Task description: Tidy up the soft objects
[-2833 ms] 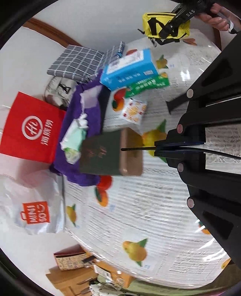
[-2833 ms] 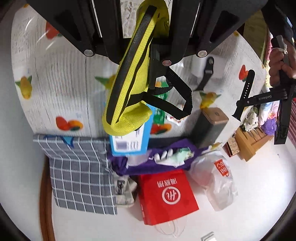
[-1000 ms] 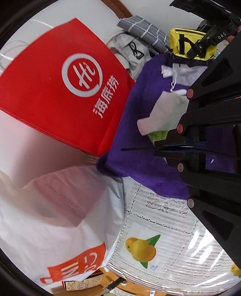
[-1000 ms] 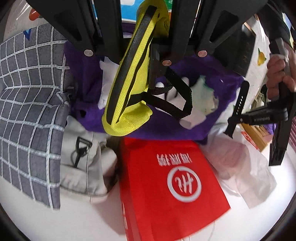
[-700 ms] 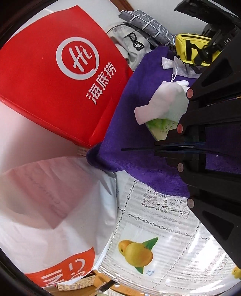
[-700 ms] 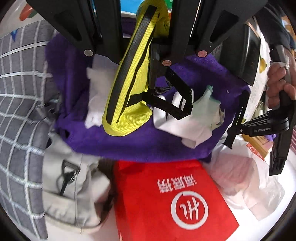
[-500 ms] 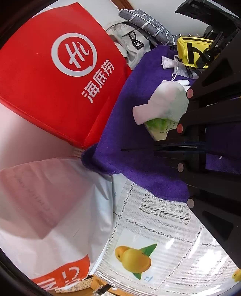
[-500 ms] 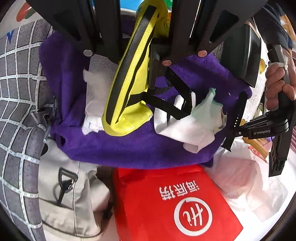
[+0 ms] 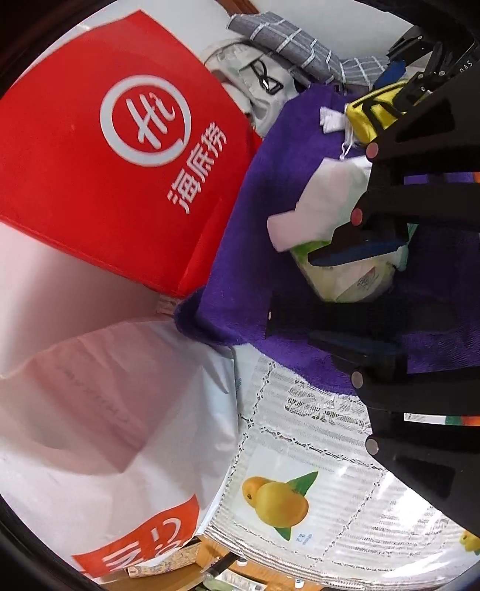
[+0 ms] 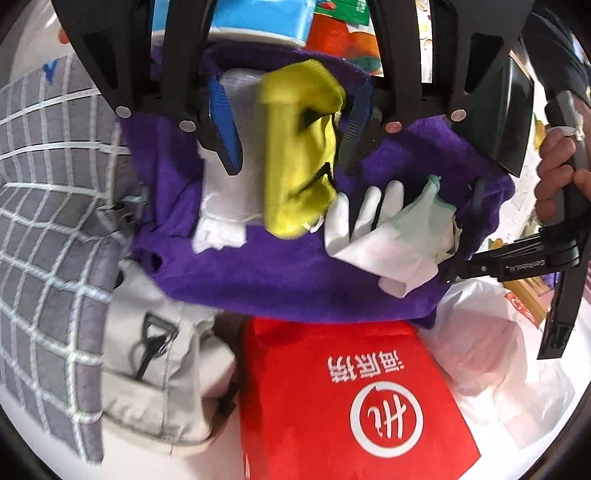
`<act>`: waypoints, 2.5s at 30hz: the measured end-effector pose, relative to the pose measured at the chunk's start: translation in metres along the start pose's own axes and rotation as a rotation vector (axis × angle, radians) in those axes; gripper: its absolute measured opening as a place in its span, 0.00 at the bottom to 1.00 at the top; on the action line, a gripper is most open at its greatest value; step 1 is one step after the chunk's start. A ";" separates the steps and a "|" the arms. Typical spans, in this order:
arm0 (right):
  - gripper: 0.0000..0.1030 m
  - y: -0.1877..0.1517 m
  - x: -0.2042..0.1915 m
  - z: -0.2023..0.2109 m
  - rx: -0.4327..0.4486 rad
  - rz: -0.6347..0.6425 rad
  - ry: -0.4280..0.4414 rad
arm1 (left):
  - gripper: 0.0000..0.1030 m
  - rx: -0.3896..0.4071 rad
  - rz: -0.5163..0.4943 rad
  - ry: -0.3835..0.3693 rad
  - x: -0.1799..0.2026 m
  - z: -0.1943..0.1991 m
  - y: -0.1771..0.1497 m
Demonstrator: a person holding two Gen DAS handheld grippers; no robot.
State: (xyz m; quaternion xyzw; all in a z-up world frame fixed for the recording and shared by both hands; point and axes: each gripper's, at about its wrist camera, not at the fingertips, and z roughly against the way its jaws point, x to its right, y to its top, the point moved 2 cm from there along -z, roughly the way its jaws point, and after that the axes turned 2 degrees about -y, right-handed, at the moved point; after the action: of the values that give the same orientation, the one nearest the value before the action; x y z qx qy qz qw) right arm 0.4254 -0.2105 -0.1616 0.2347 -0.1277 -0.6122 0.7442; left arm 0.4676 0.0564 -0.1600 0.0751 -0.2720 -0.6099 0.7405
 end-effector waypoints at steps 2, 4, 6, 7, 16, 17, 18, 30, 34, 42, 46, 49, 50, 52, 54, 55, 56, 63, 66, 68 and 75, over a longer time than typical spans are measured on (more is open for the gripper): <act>0.53 -0.001 -0.001 0.015 0.035 0.001 -0.008 | 0.34 0.005 -0.006 -0.010 0.003 0.006 -0.001; 0.57 -0.005 -0.005 0.030 0.065 0.005 0.004 | 0.34 0.020 -0.013 -0.011 0.005 0.015 -0.001; 0.58 -0.011 -0.011 0.039 0.082 0.011 0.004 | 0.34 0.032 -0.022 -0.018 0.008 0.023 -0.001; 0.58 -0.017 -0.015 0.046 0.086 0.017 0.001 | 0.34 0.036 -0.028 -0.022 0.010 0.028 -0.002; 0.68 -0.092 -0.075 0.073 0.099 0.150 0.075 | 0.34 0.056 -0.074 0.026 0.013 0.070 -0.028; 0.68 -0.100 -0.080 0.070 0.083 0.164 0.081 | 0.34 0.051 -0.072 0.020 0.009 0.075 -0.034; 0.68 -0.106 -0.085 0.067 0.071 0.174 0.083 | 0.34 0.049 -0.072 0.016 0.005 0.080 -0.041; 0.68 -0.158 -0.126 0.029 -0.049 0.318 0.061 | 0.46 0.058 -0.073 0.050 -0.071 0.127 -0.139; 0.68 -0.164 -0.127 0.011 -0.092 0.380 -0.010 | 0.46 0.069 -0.017 -0.004 -0.091 0.131 -0.156; 0.72 -0.143 -0.115 -0.002 -0.078 0.275 0.020 | 0.46 0.058 0.004 -0.079 -0.101 0.129 -0.169; 0.70 -0.135 -0.114 -0.007 -0.083 0.243 0.028 | 0.46 0.049 0.000 -0.084 -0.103 0.128 -0.176; 0.54 -0.138 -0.118 -0.001 -0.083 0.254 0.028 | 0.46 0.040 0.015 -0.100 -0.106 0.128 -0.180; 0.51 -0.140 -0.120 0.002 -0.083 0.262 0.027 | 0.46 0.038 0.017 -0.102 -0.106 0.128 -0.182; 0.38 -0.144 -0.123 0.005 -0.084 0.280 0.030 | 0.46 0.032 0.020 -0.103 -0.104 0.129 -0.185; 0.29 -0.148 -0.129 0.010 -0.082 0.320 0.028 | 0.46 0.024 0.018 -0.105 -0.102 0.130 -0.187; 0.26 -0.150 -0.133 0.012 -0.075 0.343 0.017 | 0.46 0.021 0.016 -0.104 -0.100 0.131 -0.188; 0.24 -0.151 -0.135 0.015 -0.065 0.350 0.011 | 0.46 0.020 0.012 -0.102 -0.099 0.132 -0.190; 0.03 -0.156 -0.122 0.053 -0.005 0.221 0.090 | 0.46 0.011 -0.022 -0.073 -0.087 0.148 -0.207; 0.03 -0.161 -0.122 0.073 0.034 0.213 0.103 | 0.46 0.003 -0.033 -0.071 -0.079 0.152 -0.215; 0.03 -0.167 -0.120 0.089 0.061 0.203 0.103 | 0.46 -0.008 -0.046 -0.072 -0.071 0.154 -0.223; 0.03 -0.195 -0.101 0.139 0.134 0.144 0.087 | 0.46 -0.072 -0.095 -0.097 -0.034 0.149 -0.249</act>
State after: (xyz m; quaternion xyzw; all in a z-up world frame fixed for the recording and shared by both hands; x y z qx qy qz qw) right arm 0.1716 -0.1668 -0.1314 0.3007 -0.1525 -0.5363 0.7738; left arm 0.1760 0.0608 -0.1556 0.0317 -0.2817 -0.6567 0.6989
